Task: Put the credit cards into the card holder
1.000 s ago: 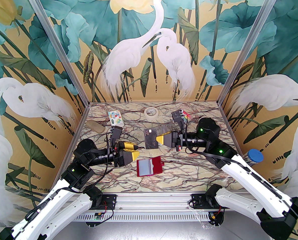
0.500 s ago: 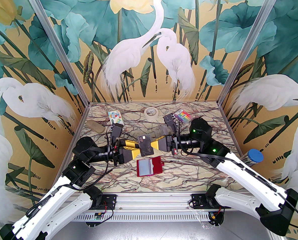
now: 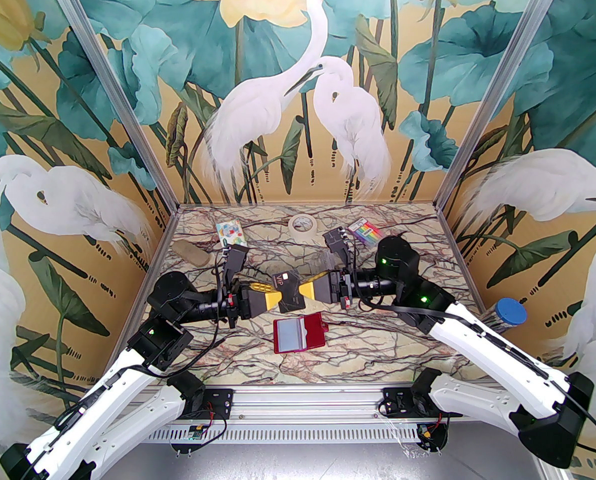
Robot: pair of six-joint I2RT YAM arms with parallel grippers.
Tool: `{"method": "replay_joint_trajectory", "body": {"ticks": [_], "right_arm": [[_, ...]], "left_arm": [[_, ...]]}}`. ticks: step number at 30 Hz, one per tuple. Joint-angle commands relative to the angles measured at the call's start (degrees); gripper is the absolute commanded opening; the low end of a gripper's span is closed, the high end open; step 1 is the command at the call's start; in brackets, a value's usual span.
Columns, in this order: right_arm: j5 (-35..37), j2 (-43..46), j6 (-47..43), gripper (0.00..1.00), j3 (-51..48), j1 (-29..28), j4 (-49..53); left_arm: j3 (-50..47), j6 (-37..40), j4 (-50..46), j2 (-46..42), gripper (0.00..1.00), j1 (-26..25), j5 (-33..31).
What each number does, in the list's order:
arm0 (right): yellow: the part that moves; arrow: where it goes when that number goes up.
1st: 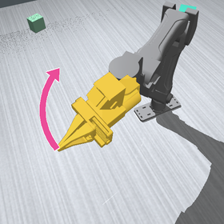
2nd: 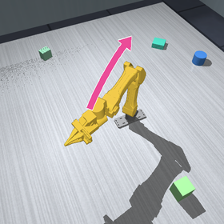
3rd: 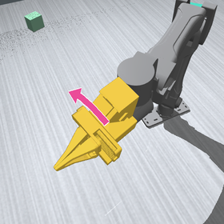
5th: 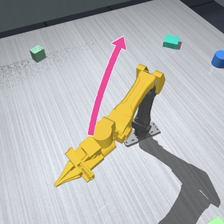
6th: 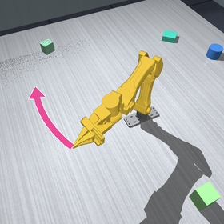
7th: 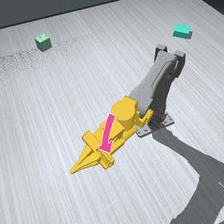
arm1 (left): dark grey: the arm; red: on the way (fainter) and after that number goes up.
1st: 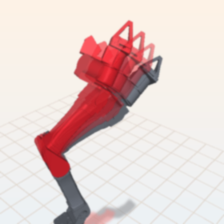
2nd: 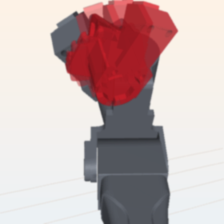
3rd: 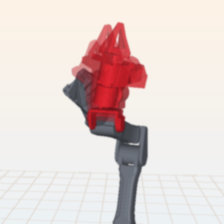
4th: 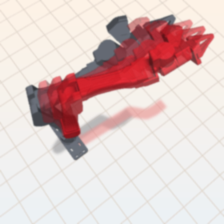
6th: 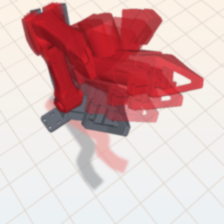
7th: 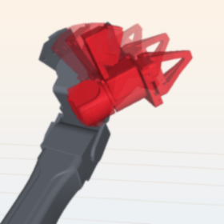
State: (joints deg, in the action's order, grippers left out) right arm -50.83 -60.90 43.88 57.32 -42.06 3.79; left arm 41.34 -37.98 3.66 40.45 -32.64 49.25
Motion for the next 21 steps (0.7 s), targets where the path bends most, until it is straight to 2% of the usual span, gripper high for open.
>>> {"method": "replay_joint_trajectory", "body": {"ticks": [1,3,6,15,21], "right_arm": [[-0.8,0.3,-1.6,0.12,-0.9,-0.6,-0.2],[-1.5,0.3,-3.0,0.18,-0.7,-0.6,0.9],[-2.5,0.3,-4.9,0.19,-0.3,-0.6,2.4],[-4.6,0.4,-8.5,0.2,0.6,-0.6,5.0],[-4.6,0.8,-9.7,0.18,0.6,-0.6,5.1]], "left_arm": [[0.1,-0.4,0.8,-0.7,0.0,-0.2,-0.3],[0.1,-0.6,0.7,-0.5,0.0,-0.2,0.4],[0.0,-1.0,0.5,-0.5,0.0,-0.2,1.9],[1.2,-0.6,-3.1,1.2,0.0,-0.2,5.1],[1.3,-1.7,-1.9,2.3,0.0,-0.2,6.7]]}}
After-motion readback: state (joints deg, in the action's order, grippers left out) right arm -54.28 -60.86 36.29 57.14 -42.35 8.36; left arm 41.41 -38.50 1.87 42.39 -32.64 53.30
